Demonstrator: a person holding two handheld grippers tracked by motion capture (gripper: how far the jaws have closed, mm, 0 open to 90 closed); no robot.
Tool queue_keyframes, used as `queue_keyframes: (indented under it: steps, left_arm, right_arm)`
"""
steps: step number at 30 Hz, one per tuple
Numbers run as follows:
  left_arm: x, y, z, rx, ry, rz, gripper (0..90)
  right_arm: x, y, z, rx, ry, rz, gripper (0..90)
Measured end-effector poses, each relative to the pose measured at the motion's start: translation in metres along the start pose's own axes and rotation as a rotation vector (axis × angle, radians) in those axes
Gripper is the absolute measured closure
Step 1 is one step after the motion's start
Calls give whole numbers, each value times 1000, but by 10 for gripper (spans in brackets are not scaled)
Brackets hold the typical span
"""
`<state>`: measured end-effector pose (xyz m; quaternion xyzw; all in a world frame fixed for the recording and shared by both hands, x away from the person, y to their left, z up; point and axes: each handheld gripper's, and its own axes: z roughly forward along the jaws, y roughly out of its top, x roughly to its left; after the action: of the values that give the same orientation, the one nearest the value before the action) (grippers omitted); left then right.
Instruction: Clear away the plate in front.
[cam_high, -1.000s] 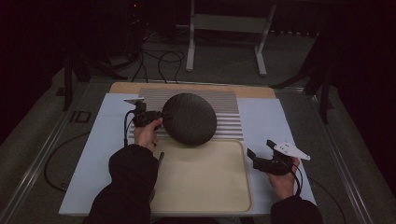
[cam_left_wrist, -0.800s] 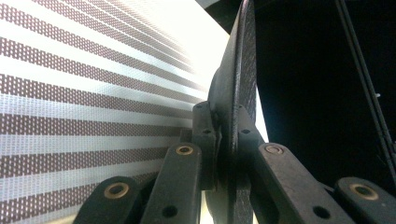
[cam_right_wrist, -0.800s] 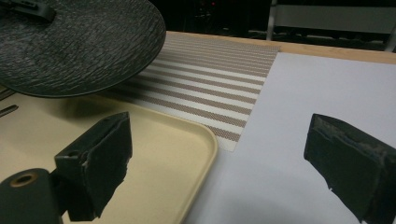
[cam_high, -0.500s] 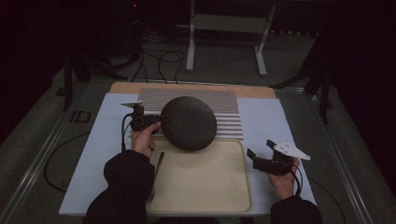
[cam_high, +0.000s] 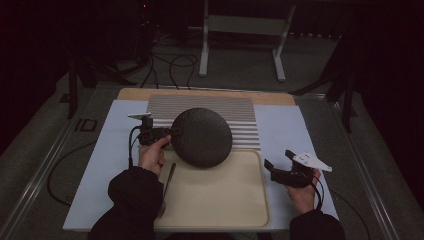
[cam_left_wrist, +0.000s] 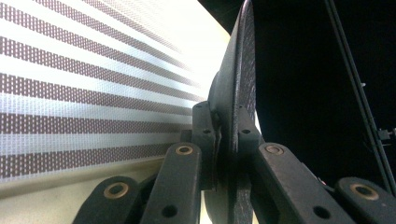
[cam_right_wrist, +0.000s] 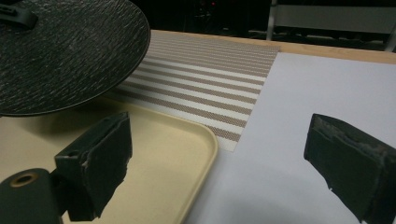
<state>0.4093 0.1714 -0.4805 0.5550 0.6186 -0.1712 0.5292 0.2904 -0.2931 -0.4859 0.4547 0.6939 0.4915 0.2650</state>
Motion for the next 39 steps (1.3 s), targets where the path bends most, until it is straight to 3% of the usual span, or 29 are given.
queue_keyframes:
  steps: [39]
  left_arm:
    - [8, -38, -10, 30, -36, -10, 850]
  right_arm:
    - [2, 0, 1, 4, 4, -6, 83]
